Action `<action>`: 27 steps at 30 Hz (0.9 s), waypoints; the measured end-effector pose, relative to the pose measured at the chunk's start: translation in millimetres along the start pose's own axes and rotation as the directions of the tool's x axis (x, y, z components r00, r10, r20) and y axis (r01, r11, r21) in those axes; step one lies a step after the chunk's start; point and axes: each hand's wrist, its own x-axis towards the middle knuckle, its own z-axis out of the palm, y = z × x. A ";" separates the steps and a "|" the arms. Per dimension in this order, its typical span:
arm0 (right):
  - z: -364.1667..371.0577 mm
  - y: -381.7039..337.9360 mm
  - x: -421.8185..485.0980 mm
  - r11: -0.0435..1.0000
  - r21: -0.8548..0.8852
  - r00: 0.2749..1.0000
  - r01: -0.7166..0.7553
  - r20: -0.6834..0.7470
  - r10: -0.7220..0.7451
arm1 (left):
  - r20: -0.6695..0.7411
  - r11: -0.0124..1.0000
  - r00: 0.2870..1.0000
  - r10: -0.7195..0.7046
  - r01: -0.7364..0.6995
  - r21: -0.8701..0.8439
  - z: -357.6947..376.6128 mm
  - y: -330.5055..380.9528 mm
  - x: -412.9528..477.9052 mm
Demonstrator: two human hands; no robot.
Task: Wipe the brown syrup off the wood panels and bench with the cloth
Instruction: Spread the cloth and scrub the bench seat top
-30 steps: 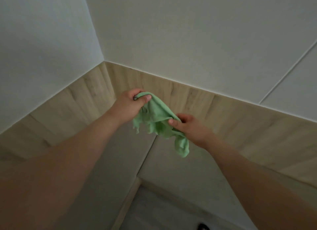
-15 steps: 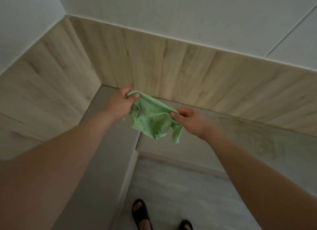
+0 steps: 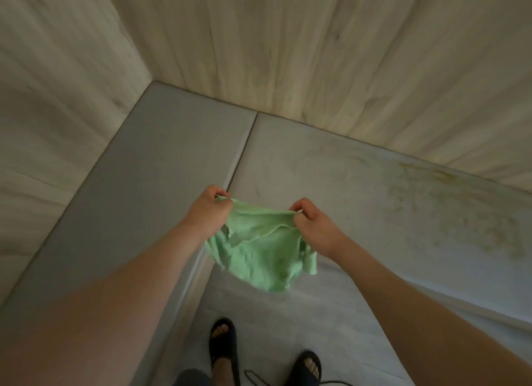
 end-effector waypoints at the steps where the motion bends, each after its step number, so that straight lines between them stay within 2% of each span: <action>1: 5.1 11.2 10.5 1.000 0.000 1.000 0.009 -0.019 -0.009 | -0.016 1.000 1.000 -0.012 0.012 -0.008 10.2 -12.0 14.6; 4: 16.8 42.9 64.0 0.998 -0.049 0.996 0.039 -0.079 -0.042 | -0.090 0.999 0.995 0.034 -0.036 -0.015 41.0 -39.3 74.5; 5: 24.0 59.2 91.5 0.990 -0.132 0.991 0.057 -0.114 -0.072 | -0.134 0.998 0.989 0.065 -0.065 0.004 53.6 -48.2 97.8; 7: 38.0 83.7 134.0 0.920 -0.390 0.960 0.042 -0.239 -0.146 | -0.240 0.975 0.957 0.162 -0.118 0.187 72.2 -63.6 129.8; 9: 63.6 104.2 157.2 0.860 -0.506 0.926 0.060 -0.295 -0.238 | -0.263 0.885 0.895 0.361 -0.240 0.399 93.1 -88.6 146.9; 10: 78.2 112.5 160.0 0.842 -0.528 0.918 0.106 -0.274 -0.287 | -0.214 0.808 0.844 0.492 -0.352 0.472 103.3 -102.7 151.5; 12: 112.8 136.4 165.3 0.752 -0.609 0.872 0.253 -0.193 -0.450 | -0.038 0.590 0.709 0.704 -0.554 0.588 122.8 -132.6 160.0; 14: 139.2 156.6 171.6 0.620 -0.719 0.853 0.314 -0.074 -0.517 | 0.170 0.383 0.610 0.774 -0.664 0.641 136.9 -154.9 170.6; 15: 146.8 163.5 178.4 0.577 -0.760 0.867 0.300 -0.036 -0.498 | 0.242 0.331 0.596 0.766 -0.688 0.646 143.7 -163.2 177.6; 17: 151.9 164.6 184.9 0.558 -0.790 0.889 0.254 -0.036 -0.456 | 0.269 0.282 0.597 0.756 -0.668 0.689 150.6 -174.1 184.9; 20: 146.5 162.2 201.2 0.514 -0.812 0.861 0.275 -0.030 -0.508 | 0.213 0.227 0.593 0.777 -0.580 0.782 157.1 -180.1 200.3; 22: 130.8 156.9 220.6 0.480 -0.825 0.856 0.299 0.010 -0.517 | 0.220 0.267 0.647 0.730 -0.566 0.780 154.0 -166.6 214.9; 24: 111.1 148.6 244.3 0.464 -0.838 0.851 0.287 0.000 -0.526 | 0.208 0.365 0.712 0.671 -0.561 0.743 147.1 -148.8 237.7; 27: 83.5 133.2 288.2 0.446 -0.849 0.839 0.284 -0.005 -0.544 | 0.180 0.406 0.735 0.654 -0.542 0.736 144.1 -119.2 276.1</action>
